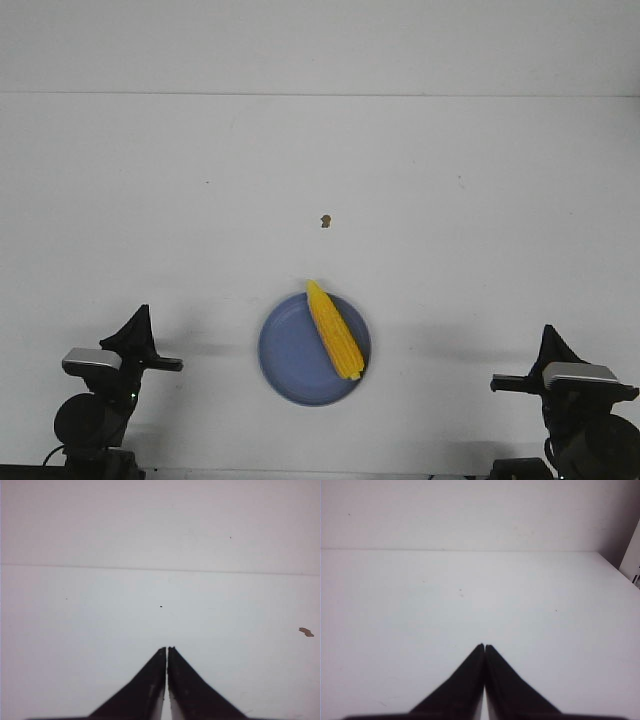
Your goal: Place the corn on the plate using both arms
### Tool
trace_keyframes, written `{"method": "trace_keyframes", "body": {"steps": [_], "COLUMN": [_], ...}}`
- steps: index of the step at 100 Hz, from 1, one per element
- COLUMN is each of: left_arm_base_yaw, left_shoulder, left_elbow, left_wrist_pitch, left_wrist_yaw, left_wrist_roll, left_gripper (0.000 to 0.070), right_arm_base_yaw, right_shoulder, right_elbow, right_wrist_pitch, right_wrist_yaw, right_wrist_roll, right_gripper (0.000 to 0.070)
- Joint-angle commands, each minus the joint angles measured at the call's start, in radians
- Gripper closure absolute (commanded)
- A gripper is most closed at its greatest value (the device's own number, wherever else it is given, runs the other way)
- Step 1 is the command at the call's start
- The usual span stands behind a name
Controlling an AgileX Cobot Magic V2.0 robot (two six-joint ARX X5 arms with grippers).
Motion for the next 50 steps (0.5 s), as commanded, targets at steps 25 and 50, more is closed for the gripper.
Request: {"method": "trace_keyframes", "body": {"steps": [25, 50], "left_arm_base_yaw": [0.002, 0.002], "left_shoulder": [-0.002, -0.002], "left_elbow": [-0.021, -0.021], "left_wrist_pitch": [0.051, 0.044], "left_wrist_yaw": [-0.003, -0.003], "left_wrist_roll": [0.013, 0.016], "left_gripper": [0.0687, 0.0687], "right_arm_base_yaw": [0.001, 0.001], "right_shoulder": [0.003, 0.003], "right_elbow": [0.01, 0.01], "right_wrist_pitch": [0.011, 0.011], "right_wrist_yaw": [0.003, 0.003], "right_wrist_roll": [-0.004, -0.004], "right_gripper": [0.0696, 0.0696]}}
